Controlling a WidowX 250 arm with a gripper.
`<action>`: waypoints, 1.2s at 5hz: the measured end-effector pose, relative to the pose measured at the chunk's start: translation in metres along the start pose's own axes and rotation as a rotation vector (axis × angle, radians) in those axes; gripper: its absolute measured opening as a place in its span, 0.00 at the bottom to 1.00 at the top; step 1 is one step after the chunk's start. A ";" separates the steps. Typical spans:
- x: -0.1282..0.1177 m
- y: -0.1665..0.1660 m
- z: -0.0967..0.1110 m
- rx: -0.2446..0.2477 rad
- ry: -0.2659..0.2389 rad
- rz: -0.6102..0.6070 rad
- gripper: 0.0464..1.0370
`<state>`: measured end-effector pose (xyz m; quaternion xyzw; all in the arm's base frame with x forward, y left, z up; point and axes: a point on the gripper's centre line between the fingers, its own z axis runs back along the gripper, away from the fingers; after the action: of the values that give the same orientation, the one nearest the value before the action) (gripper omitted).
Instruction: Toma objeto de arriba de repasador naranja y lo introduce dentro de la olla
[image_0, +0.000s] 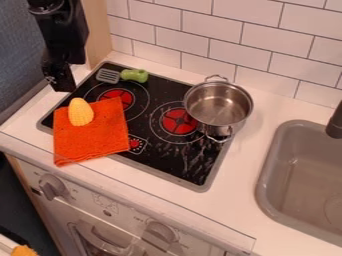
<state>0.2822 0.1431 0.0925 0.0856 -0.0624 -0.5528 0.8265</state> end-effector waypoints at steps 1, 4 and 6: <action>0.000 -0.005 -0.010 -0.033 -0.004 0.004 0.96; -0.004 -0.013 -0.047 -0.109 0.016 0.047 0.96; -0.008 -0.013 -0.058 -0.104 0.042 0.049 0.61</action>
<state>0.2791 0.1497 0.0335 0.0524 -0.0183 -0.5332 0.8442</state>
